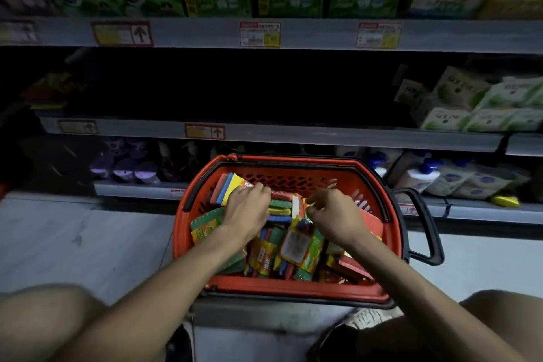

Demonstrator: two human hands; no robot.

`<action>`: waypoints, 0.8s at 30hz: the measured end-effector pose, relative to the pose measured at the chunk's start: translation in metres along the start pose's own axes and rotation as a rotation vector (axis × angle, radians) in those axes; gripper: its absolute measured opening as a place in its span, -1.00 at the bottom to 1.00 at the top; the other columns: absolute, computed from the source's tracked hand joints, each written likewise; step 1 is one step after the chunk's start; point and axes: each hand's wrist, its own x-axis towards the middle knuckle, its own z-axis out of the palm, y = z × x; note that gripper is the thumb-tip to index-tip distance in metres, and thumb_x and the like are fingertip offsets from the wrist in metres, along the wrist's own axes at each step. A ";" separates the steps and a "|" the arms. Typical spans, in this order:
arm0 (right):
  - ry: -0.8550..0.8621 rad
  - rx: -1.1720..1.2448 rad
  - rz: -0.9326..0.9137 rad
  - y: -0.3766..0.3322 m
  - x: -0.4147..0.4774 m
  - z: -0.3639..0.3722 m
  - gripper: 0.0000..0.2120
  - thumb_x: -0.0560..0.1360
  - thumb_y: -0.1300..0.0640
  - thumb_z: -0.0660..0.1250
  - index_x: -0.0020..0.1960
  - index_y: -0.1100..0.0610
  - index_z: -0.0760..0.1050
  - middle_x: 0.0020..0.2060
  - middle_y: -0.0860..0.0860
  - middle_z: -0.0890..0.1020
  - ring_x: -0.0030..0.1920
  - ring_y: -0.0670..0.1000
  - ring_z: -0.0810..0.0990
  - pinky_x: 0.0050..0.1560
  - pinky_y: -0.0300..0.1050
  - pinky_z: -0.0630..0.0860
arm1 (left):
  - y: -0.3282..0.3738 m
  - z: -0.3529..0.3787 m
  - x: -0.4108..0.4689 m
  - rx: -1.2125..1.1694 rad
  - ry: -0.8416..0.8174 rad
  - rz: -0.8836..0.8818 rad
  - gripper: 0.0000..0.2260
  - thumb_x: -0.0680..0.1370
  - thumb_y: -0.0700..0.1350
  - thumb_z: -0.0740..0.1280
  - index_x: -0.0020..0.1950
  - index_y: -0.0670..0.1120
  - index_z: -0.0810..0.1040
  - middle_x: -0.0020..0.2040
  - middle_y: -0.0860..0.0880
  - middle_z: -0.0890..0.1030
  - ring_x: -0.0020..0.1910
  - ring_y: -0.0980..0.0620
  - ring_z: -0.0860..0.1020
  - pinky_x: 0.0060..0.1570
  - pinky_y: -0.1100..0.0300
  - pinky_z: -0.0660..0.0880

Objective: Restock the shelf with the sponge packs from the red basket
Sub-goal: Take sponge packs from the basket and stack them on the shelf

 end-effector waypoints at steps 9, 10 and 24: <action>0.038 -0.013 0.016 -0.029 -0.003 0.005 -0.71 0.56 0.05 0.34 0.26 0.01 0.62 0.11 -0.03 0.72 0.10 0.06 0.68 0.00 -0.08 0.58 | -0.043 0.042 0.024 -0.012 0.286 0.343 -0.97 0.38 -0.15 0.34 -0.21 -0.10 0.54 -0.28 -0.05 0.54 -0.29 -0.11 0.61 -0.28 0.08 0.46; 0.049 0.006 0.014 -0.032 -0.011 0.005 -0.72 0.57 0.03 0.34 0.26 0.00 0.62 0.10 -0.06 0.72 0.08 0.02 0.68 0.02 -0.06 0.59 | -0.047 0.045 0.027 -0.005 0.329 0.390 -0.93 0.40 -0.15 0.28 -0.21 -0.10 0.55 -0.28 -0.05 0.54 -0.29 -0.10 0.61 -0.28 0.07 0.45; -0.166 0.828 0.469 -0.033 0.033 -0.006 -0.51 0.57 -0.27 0.29 0.27 0.10 0.52 -0.05 0.16 0.74 0.05 0.22 0.72 0.17 0.21 0.62 | -0.059 -0.025 0.056 0.035 0.494 0.690 -0.92 0.36 -0.29 0.35 -0.23 -0.13 0.52 -0.33 -0.08 0.51 -0.43 -0.10 0.51 -0.40 0.07 0.39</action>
